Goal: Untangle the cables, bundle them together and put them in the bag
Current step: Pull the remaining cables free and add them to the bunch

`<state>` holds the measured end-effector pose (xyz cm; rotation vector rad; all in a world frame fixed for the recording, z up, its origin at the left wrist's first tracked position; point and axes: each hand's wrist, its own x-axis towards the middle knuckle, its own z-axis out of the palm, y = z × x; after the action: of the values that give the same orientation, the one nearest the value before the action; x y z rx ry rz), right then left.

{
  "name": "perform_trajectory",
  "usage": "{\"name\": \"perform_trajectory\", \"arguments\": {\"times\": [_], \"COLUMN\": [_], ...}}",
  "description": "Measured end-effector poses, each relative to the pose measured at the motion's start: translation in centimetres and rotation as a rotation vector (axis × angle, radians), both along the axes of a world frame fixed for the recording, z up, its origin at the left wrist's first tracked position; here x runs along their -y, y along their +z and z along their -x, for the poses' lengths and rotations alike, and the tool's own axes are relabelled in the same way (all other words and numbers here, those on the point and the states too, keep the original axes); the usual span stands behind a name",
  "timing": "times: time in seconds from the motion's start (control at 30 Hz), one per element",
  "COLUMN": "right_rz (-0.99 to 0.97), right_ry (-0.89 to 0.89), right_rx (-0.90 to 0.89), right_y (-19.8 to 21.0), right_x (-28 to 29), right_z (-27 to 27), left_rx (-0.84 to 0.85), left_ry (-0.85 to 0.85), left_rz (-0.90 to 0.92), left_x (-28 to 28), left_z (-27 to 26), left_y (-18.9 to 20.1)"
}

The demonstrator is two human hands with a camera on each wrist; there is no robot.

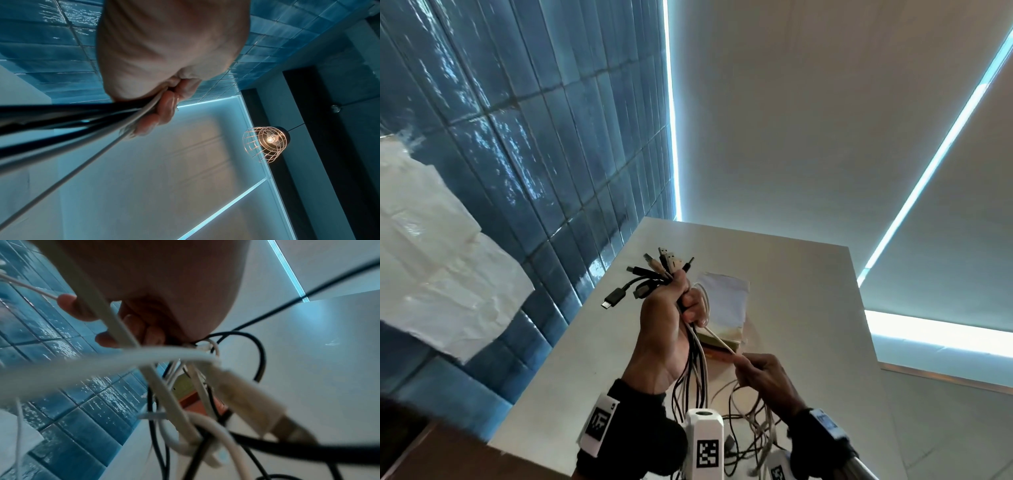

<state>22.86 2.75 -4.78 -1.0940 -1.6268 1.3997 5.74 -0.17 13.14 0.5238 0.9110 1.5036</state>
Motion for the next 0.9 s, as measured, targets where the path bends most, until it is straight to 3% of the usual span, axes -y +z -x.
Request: {"name": "perform_trajectory", "arguments": {"times": [0.33, 0.63, 0.77, 0.9], "right_rz": [0.034, 0.09, 0.19, 0.171], "right_ry": [0.021, -0.033, -0.202, -0.278], "right_rx": [0.1, 0.226, 0.014, -0.177], "right_y": [-1.9, -2.8, 0.3, 4.7], "right_x": [-0.6, -0.6, -1.5, -1.6], "right_z": [-1.2, -2.3, -2.8, -2.1], "left_rx": [0.013, -0.022, -0.099, -0.146], "left_ry": [0.021, 0.003, -0.072, -0.178], "left_rz": [-0.088, -0.046, 0.07, 0.228], "left_x": [0.5, 0.1, -0.3, -0.6], "left_z": [1.4, 2.6, 1.6, -0.4], "left_y": [1.2, 1.1, 0.3, -0.9]}}
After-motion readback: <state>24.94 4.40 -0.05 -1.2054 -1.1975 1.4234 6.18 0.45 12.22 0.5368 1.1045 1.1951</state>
